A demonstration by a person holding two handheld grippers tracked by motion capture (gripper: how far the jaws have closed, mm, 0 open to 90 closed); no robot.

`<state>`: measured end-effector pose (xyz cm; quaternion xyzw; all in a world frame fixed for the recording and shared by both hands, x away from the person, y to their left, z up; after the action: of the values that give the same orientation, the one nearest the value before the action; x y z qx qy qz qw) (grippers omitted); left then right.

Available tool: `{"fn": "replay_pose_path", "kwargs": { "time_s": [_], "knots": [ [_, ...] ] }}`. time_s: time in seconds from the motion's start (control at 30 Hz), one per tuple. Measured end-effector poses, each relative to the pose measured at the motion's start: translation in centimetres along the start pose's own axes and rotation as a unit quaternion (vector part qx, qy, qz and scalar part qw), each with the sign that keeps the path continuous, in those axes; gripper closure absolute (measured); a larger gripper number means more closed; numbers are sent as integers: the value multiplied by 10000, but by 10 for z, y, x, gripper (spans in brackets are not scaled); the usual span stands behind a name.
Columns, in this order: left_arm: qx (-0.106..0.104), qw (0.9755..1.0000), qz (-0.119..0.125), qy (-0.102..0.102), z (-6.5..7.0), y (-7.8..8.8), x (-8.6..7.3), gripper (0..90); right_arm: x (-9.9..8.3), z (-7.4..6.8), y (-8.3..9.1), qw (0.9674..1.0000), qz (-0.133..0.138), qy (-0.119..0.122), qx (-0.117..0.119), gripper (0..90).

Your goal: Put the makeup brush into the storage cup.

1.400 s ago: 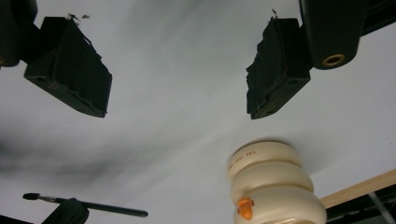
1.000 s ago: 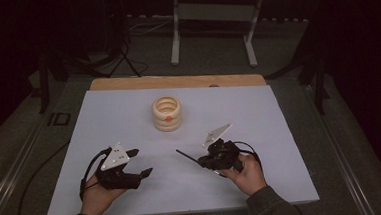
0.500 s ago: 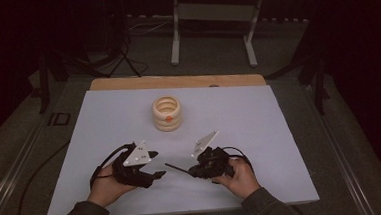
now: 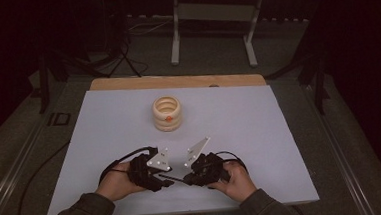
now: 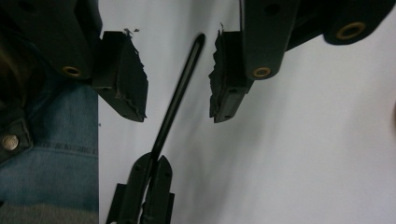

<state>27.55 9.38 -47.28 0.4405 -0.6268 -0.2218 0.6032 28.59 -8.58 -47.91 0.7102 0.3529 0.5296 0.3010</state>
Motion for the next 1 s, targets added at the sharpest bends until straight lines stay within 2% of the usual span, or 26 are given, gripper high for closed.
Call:
{"fn": "replay_pose_path", "kwargs": {
  "time_s": [0.1, 0.17, 0.23, 0.37, 0.4, 0.53, 0.63, 0.67, 0.73, 0.9, 1.0],
  "knots": [
    [-150, 9998, -124, -86, 1, -4, 0, 607, 2, -3, -2, 9999, -52, 81, 61, 855],
    [-167, 9997, -140, -98, 1, -4, 0, 625, 3, -6, -3, 9999, -89, 111, 60, 855],
    [-312, 9991, -233, -168, 3, -8, -1, 648, 4, -7, -3, 9998, -121, 158, 55, 855],
    [-503, 9983, -240, -199, 4, -8, -2, 730, 6, -9, -4, 9996, -181, 196, 56, 855],
    [-520, 9981, -246, -238, 4, -8, -2, 776, 7, -9, -4, 9996, -190, 213, 66, 855],
    [-644, 9968, -291, -376, 6, -8, -3, 841, 7, -10, -6, 9994, -205, 280, 67, 851],
    [-545, 9976, -243, -337, 8, -9, -5, 854, 7, -8, -4, 9995, -117, 272, 56, 836],
    [-516, 9979, -225, -324, 8, -9, -6, 855, 6, -6, -3, 9998, -1, 205, 62, 830],
    [-406, 9986, -235, -246, 6, -9, -9, 855, 4, -3, -1, 9999, 110, 111, -9, 759],
    [-246, 9995, -204, 47, 1, -8, -17, 855, -1, 0, 6, 9989, 432, -100, -129, 712],
    [-118, 9994, -131, 291, -3, -6, -23, 855, -5, 1, 10, 9978, 594, -246, -179, 697]
  ]
}}
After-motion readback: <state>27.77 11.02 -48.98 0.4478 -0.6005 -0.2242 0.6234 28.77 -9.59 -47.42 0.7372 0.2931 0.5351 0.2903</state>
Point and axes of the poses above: each handheld gripper's, and its own axes: y roughly backward along the jaws, x roughly out of its top, z roughly to its right, the point moved 2 cm from there along -y, roughly forward along the jaws, and after that the axes turned 9 degrees about x, right-handed, at the moved point
